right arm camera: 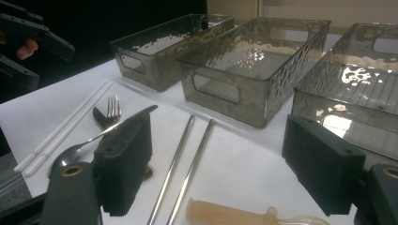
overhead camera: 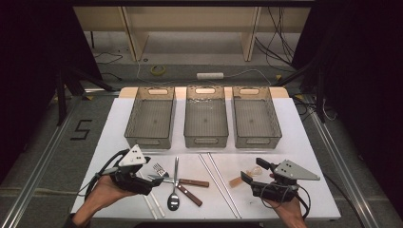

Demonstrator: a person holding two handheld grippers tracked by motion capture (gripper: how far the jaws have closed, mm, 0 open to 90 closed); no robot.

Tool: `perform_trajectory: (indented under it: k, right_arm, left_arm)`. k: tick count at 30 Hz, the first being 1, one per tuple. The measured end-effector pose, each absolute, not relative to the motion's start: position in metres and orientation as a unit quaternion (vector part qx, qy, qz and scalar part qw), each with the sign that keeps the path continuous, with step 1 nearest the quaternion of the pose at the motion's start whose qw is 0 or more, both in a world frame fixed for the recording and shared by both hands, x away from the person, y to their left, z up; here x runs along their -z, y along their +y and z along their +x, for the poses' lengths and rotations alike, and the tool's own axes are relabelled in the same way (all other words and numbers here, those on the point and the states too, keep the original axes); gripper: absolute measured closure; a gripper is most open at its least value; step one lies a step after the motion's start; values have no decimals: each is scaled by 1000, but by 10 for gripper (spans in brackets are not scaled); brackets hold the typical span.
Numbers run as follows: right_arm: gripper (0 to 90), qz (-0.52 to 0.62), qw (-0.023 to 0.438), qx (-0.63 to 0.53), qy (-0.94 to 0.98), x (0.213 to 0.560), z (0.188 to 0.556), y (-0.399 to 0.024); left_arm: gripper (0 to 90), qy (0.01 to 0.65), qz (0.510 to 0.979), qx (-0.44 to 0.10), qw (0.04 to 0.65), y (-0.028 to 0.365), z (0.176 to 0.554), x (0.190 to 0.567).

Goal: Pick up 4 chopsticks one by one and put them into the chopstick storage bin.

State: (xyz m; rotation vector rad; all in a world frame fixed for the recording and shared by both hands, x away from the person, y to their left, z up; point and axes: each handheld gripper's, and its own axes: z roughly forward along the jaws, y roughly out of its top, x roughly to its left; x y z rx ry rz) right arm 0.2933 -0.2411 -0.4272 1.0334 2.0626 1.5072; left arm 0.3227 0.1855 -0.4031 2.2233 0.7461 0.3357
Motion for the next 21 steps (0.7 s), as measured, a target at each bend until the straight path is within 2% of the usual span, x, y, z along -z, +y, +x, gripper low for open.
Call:
perform_trajectory:
  k: [6,21]
  right_arm:
    - [259,365,187,-534,739,428,294,-240]
    - [261,361,179,-531,745,429,294,-238]
  left_arm:
    - [205,232,921,-108,294,187,329,398]
    - [279,153,965,-83,195,185,330,413]
